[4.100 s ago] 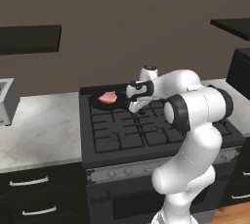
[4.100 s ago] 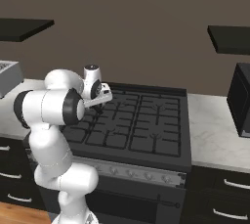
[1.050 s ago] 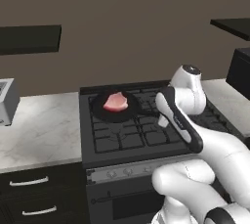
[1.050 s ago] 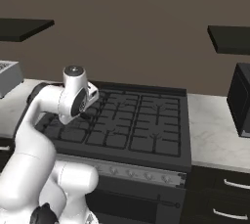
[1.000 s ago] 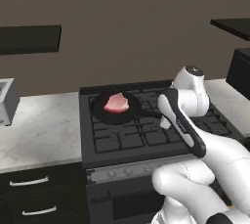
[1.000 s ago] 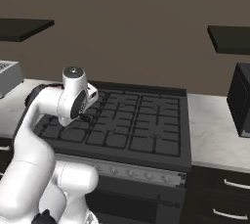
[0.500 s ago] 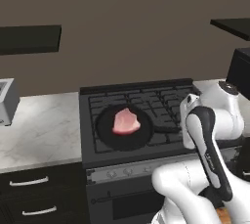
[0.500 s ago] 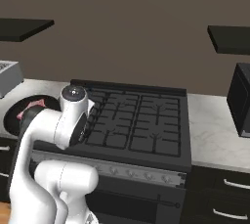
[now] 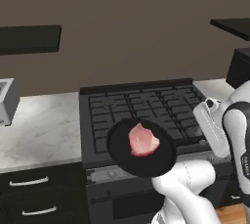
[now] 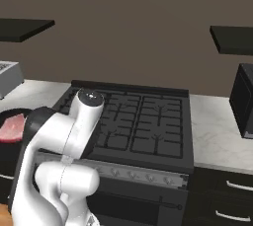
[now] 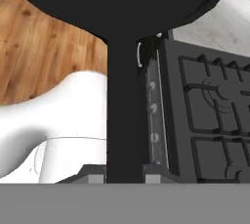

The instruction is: Pick up the pan with the steak in it and place it on the dining table. Then place the steak on the plate.

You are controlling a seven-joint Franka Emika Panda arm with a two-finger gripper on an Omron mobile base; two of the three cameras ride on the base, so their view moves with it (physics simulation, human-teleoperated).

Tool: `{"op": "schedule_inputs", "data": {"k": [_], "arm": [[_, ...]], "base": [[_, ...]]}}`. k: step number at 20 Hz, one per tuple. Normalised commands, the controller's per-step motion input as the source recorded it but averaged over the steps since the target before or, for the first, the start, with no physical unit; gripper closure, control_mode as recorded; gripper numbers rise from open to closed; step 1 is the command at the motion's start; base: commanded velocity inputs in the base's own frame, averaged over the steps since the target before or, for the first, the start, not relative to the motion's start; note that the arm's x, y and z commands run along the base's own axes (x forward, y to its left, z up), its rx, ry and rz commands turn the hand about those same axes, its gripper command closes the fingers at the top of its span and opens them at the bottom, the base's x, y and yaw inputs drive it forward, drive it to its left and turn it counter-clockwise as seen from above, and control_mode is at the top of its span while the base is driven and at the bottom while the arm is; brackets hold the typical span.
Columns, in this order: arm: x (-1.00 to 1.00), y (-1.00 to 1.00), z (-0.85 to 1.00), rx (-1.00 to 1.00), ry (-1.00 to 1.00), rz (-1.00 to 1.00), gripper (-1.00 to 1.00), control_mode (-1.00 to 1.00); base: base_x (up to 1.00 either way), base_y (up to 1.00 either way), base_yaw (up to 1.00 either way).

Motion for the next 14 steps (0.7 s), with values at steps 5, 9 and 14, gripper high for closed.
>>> {"op": "schedule_inputs", "data": {"k": [5, 9, 14], "arm": [[-0.32, -0.09, 0.01, 0.2, -0.1, 0.07, 1.0, -1.0], [0.0, 0.0, 0.0, 0.0, 0.01, 0.0, 1.0, -1.0], [0.0, 0.0, 0.0, 0.0, 0.0, 0.0, 1.0, -1.0]], "base": [[0.0, 0.0, 0.0], [0.0, 0.0, 0.0], [0.0, 0.0, 0.0]]}}
